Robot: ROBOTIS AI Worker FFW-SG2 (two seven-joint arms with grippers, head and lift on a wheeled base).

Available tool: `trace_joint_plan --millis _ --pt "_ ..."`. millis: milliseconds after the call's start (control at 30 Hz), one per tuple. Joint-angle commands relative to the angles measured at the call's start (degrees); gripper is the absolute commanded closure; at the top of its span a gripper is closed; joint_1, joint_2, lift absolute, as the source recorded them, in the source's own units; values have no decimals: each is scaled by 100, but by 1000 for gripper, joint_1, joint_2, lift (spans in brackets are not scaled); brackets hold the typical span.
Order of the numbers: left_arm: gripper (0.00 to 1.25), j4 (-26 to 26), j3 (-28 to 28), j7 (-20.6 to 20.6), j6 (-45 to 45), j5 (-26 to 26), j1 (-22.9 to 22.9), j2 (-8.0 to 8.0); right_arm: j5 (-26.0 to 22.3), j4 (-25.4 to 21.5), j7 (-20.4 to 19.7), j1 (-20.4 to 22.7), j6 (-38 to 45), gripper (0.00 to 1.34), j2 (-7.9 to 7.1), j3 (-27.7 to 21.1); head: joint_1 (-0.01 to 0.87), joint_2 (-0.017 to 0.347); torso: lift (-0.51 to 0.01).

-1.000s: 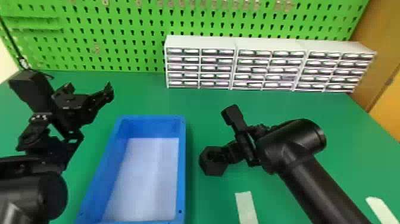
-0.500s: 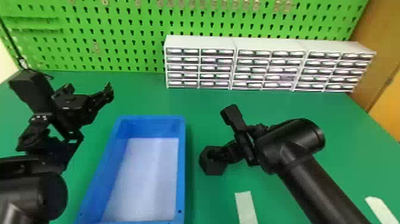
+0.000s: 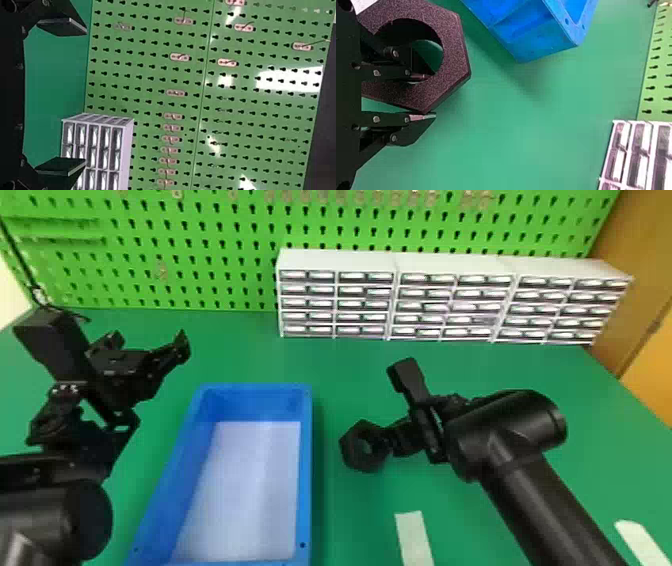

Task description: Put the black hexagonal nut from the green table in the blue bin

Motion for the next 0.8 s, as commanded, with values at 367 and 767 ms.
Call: trace_joint_plan --millis 367,767 --pt "125 0 12 5 0 5 19 -3 203 -854 1 634 -770 952 -46 -1331 692 8 -97" --pt "125 0 48 5 0 14 45 -3 -236 -1557 -281 1047 -2211 950 42 -2482 692 8 -97"
